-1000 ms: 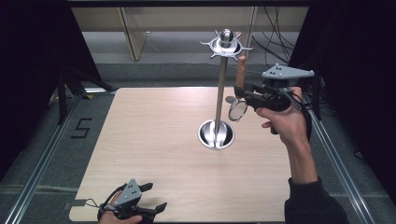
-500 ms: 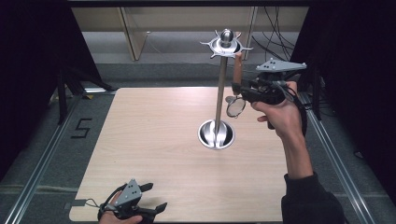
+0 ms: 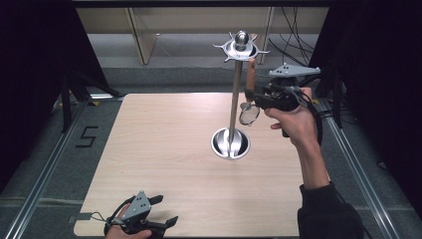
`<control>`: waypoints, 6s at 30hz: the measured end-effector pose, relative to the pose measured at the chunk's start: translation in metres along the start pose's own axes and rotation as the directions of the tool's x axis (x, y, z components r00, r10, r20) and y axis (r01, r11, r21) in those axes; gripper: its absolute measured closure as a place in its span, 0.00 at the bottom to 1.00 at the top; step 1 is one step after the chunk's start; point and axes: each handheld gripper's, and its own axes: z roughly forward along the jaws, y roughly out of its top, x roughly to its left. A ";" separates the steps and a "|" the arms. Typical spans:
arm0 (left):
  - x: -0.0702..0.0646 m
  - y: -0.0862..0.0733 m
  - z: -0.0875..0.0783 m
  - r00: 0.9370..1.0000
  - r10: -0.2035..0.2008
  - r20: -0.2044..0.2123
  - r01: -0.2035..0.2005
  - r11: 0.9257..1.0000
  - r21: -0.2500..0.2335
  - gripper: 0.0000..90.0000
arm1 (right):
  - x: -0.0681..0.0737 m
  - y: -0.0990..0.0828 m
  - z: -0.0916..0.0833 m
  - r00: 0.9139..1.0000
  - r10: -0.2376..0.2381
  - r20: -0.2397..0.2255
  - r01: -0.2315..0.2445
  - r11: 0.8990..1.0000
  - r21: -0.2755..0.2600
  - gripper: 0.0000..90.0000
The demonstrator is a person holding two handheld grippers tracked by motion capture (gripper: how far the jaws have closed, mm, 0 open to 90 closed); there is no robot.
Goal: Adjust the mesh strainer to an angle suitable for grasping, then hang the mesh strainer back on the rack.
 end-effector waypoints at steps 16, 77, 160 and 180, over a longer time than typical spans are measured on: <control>0.001 0.000 0.000 1.000 0.005 -0.003 -0.005 1.000 0.008 0.16 | -0.002 -0.038 -0.029 0.998 0.036 -0.047 -0.040 0.995 -0.095 0.64; -0.001 0.000 -0.001 1.000 -0.022 -0.007 0.022 1.000 0.003 0.16 | -0.013 -0.136 -0.019 0.994 0.090 -0.061 -0.084 0.992 0.091 0.39; -0.001 0.001 0.000 1.000 0.018 0.006 -0.018 1.000 0.001 0.16 | 0.025 -0.226 -0.005 0.978 0.157 -0.136 -0.122 0.964 0.236 0.19; -0.002 0.001 -0.001 1.000 0.005 0.001 -0.005 1.000 0.020 0.16 | 0.034 -0.244 -0.011 0.980 0.119 -0.157 -0.078 0.966 0.245 0.20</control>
